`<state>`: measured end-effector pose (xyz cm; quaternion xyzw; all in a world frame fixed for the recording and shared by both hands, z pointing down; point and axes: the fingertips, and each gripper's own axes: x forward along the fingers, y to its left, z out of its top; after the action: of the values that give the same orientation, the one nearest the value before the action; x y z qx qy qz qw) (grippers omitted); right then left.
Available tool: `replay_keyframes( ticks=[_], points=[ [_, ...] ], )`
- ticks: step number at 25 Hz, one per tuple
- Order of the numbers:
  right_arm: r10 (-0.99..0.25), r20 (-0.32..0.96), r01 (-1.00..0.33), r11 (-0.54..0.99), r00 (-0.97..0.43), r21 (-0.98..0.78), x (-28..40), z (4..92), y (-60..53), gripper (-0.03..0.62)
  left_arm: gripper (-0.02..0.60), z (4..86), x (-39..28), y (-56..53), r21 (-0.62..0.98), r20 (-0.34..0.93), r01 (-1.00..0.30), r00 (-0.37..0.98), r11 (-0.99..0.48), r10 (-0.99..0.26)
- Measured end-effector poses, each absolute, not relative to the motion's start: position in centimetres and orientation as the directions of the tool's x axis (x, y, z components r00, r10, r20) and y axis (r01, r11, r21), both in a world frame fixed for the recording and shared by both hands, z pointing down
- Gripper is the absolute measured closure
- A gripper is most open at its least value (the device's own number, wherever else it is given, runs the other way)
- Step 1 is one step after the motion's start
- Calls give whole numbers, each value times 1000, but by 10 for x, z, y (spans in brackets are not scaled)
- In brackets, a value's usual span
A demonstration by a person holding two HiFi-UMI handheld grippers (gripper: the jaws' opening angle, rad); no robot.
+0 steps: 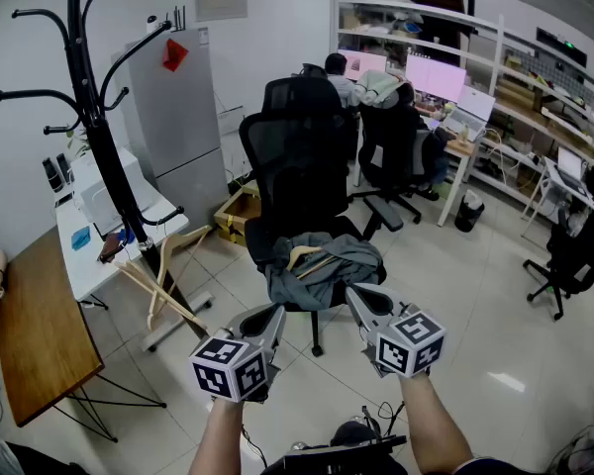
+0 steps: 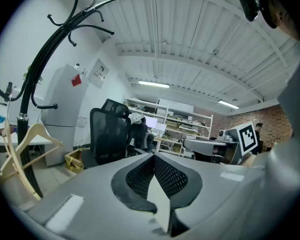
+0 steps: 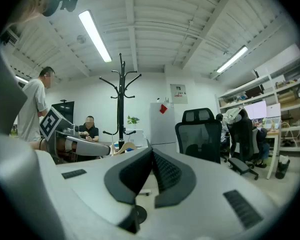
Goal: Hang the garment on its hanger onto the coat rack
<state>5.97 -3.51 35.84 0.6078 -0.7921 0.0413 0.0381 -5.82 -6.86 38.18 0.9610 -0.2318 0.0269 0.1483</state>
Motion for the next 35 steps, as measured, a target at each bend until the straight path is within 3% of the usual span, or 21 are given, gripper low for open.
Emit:
replay_keyframes(
  ticks=[10, 22, 35],
  points=[
    [-960, 129, -968, 249, -250, -23, 79, 365, -57, 592, 581, 391, -41, -96, 290, 140, -462, 887, -838, -441],
    [-950, 101, -954, 289, -296, -81, 174, 383, -156, 592, 581, 411, 53, -192, 268, 167, -537, 844, -800, -510],
    [-889, 147, -900, 421, -434, -108, 245, 403, -264, 592, 581, 429, 136, -289, 260, 201, -649, 761, -715, -617]
  ],
)
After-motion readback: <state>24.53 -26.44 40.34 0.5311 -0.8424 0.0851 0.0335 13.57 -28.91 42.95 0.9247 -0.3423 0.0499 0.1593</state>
